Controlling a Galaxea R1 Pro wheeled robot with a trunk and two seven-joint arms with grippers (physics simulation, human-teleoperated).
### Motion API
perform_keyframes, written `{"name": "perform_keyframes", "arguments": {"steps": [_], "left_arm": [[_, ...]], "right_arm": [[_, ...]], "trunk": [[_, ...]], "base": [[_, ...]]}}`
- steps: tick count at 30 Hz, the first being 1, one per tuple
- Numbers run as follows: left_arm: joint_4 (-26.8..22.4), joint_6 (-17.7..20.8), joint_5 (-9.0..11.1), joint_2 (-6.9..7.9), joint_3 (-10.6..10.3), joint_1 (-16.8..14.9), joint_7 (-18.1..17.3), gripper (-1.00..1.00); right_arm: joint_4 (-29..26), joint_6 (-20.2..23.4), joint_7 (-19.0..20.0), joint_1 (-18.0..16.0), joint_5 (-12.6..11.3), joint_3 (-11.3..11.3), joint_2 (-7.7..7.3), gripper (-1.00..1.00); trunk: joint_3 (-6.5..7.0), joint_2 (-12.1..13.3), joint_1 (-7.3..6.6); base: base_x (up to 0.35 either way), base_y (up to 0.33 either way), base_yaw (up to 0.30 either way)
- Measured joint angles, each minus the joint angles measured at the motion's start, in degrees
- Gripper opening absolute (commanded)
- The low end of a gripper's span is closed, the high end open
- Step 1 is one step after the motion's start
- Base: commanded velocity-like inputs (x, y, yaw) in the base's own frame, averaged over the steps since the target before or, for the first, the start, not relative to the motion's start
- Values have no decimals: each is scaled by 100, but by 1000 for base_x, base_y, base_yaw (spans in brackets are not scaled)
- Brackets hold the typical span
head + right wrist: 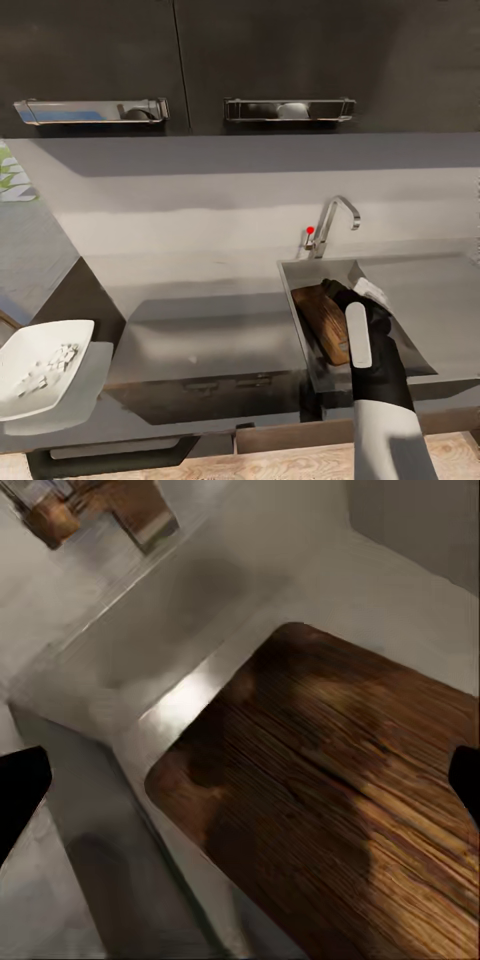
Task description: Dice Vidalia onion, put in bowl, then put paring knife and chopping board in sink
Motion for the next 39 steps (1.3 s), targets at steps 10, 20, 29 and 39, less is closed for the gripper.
{"name": "perform_keyframes", "arguments": {"steps": [10, 20, 29, 39], "left_arm": [[1, -1, 0, 0, 0, 0, -1, 100], [0, -2, 0, 0, 0, 0, 0, 100], [0, 0, 0, 0, 0, 0, 0, 100], [1, 0, 0, 0, 0, 0, -1, 100]], "right_arm": [[-9, 134, 3259, 145, 2416, 92, -3, 100], [2, 121, 3351, 147, 2484, 92, -3, 100], [3, 119, 3352, 155, 2485, 96, -3, 100], [7, 110, 3362, 174, 2482, 96, -3, 100]], "trunk": [[0, 0, 1], [0, 0, 1], [0, 0, 1], [0, 0, 1]], "base": [[-323, 0, 0], [-331, 0, 0], [-331, 0, 0], [-331, 0, 0]]}}
